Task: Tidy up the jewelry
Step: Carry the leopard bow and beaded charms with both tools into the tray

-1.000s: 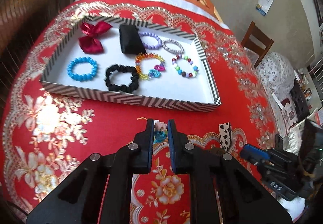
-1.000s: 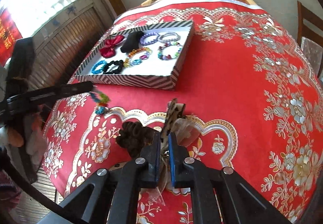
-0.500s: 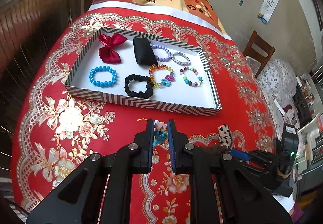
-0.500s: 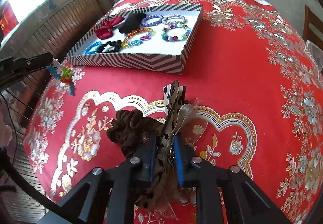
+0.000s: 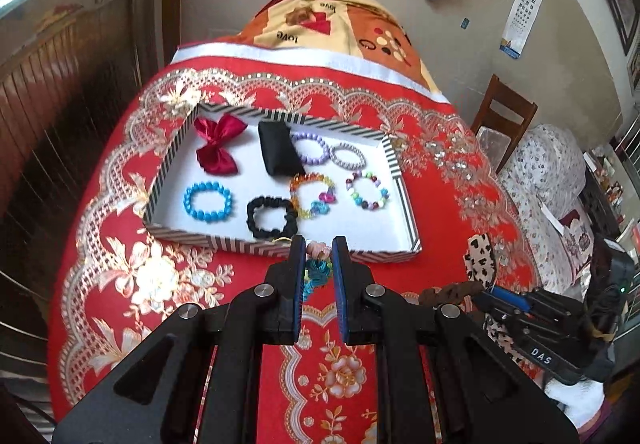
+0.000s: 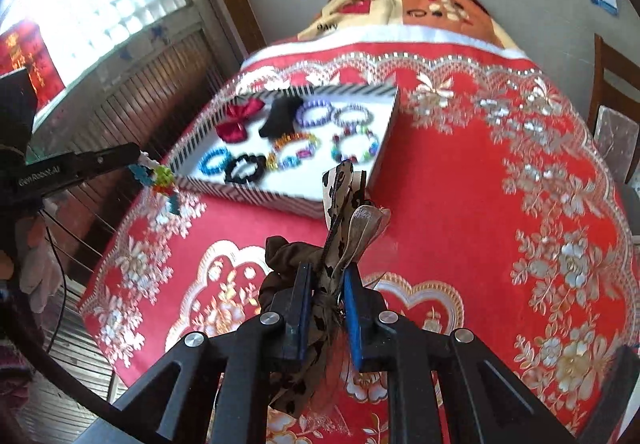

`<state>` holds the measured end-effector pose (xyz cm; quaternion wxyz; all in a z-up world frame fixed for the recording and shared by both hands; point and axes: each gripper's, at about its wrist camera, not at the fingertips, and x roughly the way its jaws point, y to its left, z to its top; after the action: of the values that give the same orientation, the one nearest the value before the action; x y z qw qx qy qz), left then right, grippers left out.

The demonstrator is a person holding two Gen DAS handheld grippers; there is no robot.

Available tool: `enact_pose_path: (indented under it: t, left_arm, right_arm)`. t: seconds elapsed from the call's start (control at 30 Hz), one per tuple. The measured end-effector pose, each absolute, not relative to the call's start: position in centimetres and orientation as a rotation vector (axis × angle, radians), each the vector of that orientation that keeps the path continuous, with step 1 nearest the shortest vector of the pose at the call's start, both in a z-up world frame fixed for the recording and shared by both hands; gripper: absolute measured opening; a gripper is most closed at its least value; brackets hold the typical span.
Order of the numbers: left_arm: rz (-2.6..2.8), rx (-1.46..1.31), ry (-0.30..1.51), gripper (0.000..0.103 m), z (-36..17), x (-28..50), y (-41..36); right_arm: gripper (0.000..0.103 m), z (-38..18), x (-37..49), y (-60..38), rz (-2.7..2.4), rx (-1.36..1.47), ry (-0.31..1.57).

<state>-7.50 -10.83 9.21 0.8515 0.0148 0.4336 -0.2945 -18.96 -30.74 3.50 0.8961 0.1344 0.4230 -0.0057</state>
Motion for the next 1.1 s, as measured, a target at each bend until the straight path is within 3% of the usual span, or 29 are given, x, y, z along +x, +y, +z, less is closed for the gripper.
enact_pose_path:
  t: [0.67, 1.1]
  left_arm:
    - [-0.579, 0.079, 0.886, 0.012, 9.8, -0.8, -11.5]
    - [-0.613, 0.098, 0.979, 0.012, 6.6, 6.6, -14.5]
  right_arm:
    - [0.015, 6.9, -11.3, -30.5, 0.011, 0.239, 0.833]
    - [0.015, 1.5, -4.3, -33.1, -0.007, 0.356, 0.965]
